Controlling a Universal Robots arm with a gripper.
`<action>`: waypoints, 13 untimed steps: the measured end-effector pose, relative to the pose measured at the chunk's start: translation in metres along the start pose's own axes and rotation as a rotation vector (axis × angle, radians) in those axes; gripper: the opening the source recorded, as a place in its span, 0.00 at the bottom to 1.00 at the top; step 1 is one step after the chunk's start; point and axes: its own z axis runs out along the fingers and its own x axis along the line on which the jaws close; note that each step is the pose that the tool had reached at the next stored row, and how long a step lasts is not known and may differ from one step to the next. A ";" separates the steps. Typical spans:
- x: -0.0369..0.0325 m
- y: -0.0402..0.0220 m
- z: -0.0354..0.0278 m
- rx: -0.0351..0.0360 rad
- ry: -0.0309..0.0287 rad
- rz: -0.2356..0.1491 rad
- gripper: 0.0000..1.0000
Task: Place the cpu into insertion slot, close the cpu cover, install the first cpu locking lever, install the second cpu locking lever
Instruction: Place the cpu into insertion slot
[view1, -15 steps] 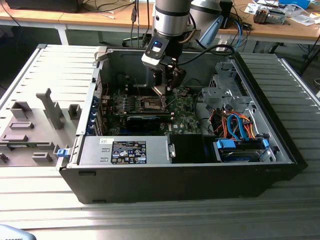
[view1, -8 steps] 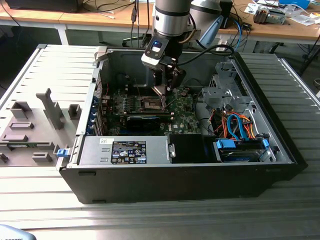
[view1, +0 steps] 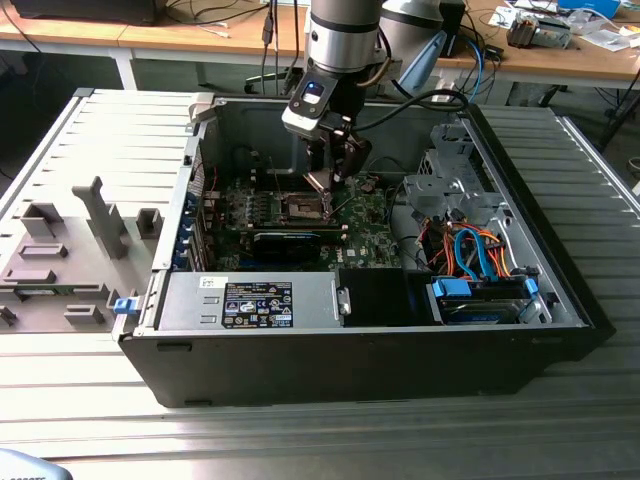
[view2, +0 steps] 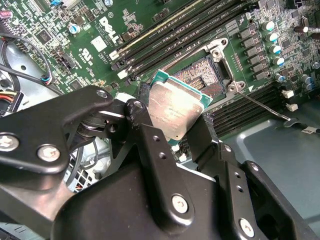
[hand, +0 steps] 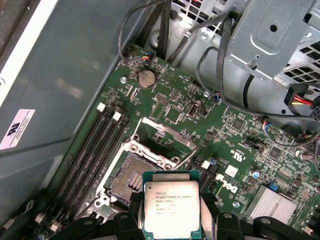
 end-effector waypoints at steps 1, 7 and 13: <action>0.0000 0.0000 0.0000 0.0000 0.0000 0.001 0.54; 0.0000 0.0000 0.0002 0.0001 0.0003 0.008 0.54; 0.0000 0.0000 0.0004 0.0002 0.0005 0.014 0.54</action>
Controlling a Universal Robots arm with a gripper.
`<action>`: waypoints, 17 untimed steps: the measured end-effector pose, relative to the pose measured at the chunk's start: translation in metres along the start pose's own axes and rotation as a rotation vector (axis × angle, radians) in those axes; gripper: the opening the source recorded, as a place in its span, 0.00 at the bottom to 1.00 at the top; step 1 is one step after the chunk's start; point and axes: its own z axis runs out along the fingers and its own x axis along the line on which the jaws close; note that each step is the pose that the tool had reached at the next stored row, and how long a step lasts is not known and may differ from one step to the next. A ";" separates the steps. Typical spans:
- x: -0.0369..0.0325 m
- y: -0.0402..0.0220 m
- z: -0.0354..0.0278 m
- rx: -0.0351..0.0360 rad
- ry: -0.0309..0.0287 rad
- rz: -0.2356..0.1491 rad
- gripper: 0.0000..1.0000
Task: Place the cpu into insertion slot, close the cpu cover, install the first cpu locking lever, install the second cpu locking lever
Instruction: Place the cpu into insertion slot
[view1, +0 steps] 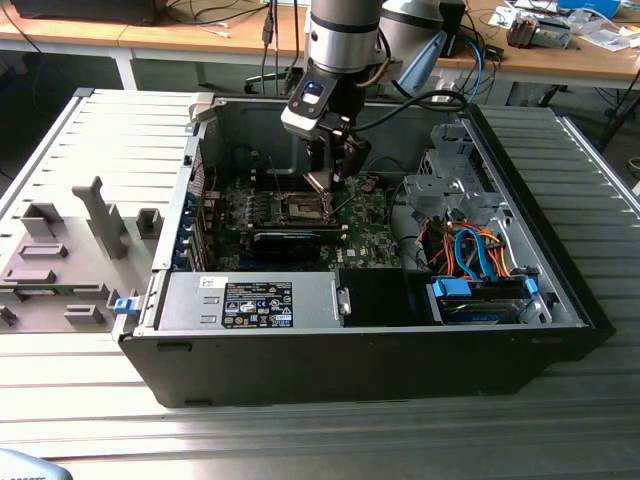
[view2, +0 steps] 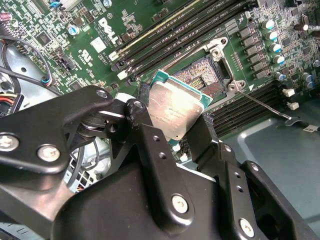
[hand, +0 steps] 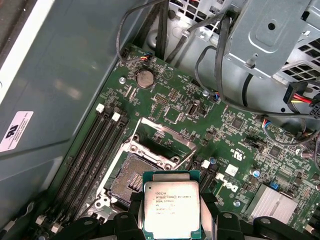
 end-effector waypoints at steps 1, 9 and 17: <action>0.0000 0.0000 0.0000 0.0001 0.0000 0.001 0.54; 0.0000 0.0000 0.0001 0.0002 0.0001 0.007 0.54; 0.0000 0.0000 0.0003 0.0003 0.0003 0.012 0.54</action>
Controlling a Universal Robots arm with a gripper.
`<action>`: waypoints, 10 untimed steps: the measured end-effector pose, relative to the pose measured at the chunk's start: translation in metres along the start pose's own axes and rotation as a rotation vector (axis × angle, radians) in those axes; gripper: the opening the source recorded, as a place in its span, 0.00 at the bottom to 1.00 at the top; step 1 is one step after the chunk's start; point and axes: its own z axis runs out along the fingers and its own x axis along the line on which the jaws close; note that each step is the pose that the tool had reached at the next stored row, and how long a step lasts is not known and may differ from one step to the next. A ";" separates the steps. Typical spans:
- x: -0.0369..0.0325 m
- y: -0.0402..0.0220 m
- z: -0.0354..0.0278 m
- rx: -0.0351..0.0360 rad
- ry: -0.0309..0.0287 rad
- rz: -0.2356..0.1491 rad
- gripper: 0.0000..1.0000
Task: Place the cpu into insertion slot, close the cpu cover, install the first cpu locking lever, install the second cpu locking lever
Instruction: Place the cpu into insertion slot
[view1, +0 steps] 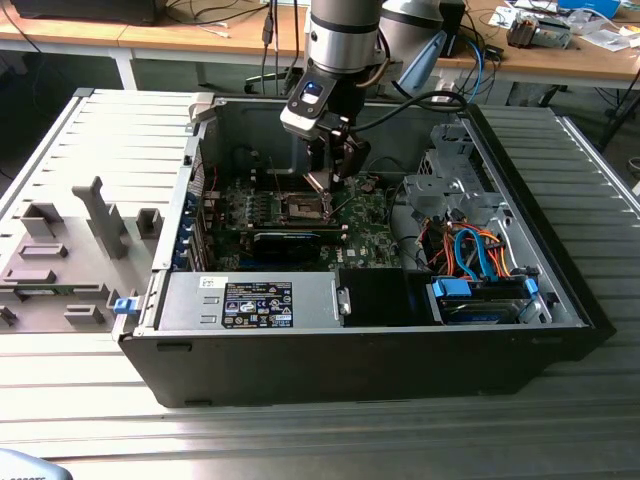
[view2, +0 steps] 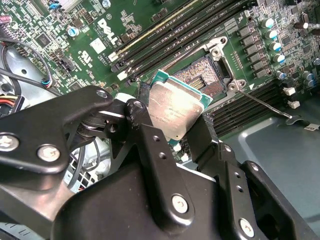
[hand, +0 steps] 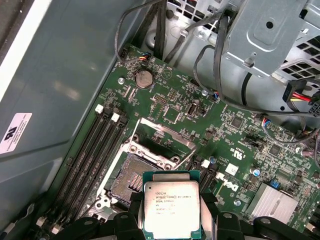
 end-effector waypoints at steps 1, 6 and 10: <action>0.0000 0.0000 0.0000 0.0000 0.0000 0.001 0.54; 0.0000 0.0000 0.0001 0.0001 0.0001 0.004 0.54; 0.0000 0.0000 0.0002 0.0002 0.0002 0.008 0.54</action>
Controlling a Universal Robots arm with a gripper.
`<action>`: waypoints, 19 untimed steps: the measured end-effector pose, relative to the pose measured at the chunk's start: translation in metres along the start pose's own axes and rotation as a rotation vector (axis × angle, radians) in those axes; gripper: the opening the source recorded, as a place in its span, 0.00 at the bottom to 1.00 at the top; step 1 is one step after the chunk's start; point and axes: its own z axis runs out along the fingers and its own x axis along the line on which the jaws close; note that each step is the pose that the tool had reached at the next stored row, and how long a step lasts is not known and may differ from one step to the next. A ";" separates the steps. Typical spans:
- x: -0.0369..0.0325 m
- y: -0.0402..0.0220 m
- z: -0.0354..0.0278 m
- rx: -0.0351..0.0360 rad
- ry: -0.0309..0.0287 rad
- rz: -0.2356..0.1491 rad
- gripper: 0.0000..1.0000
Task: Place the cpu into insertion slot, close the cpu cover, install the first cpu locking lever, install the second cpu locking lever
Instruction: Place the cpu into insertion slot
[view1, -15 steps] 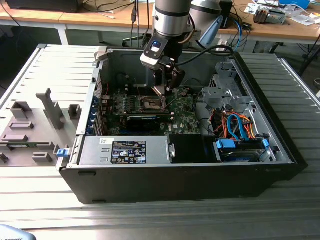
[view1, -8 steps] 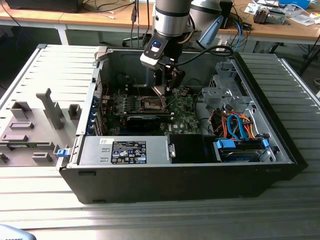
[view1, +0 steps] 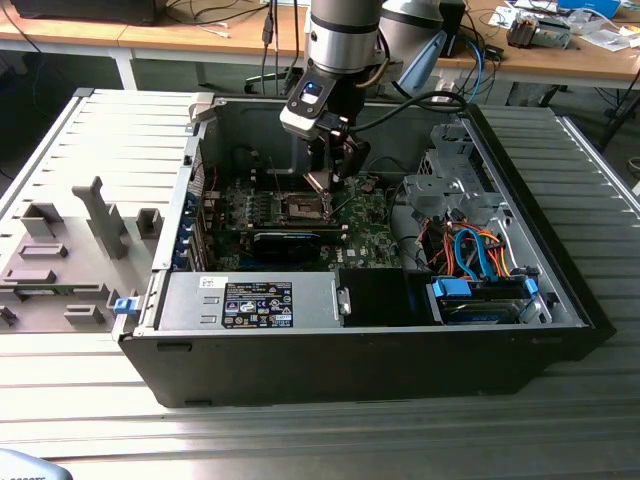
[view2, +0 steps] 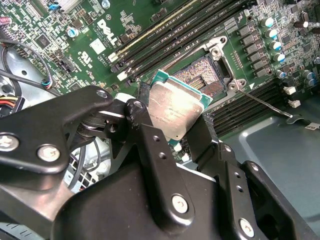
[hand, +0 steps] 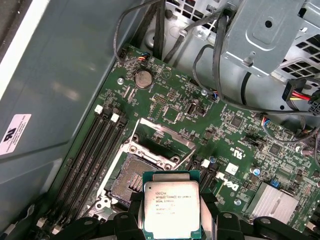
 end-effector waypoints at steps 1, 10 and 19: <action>0.0000 0.0000 0.0000 0.0000 0.0000 0.001 0.54; 0.0000 0.0000 0.0002 0.0001 0.0002 0.007 0.54; 0.0000 0.0000 0.0003 0.0003 0.0004 0.014 0.54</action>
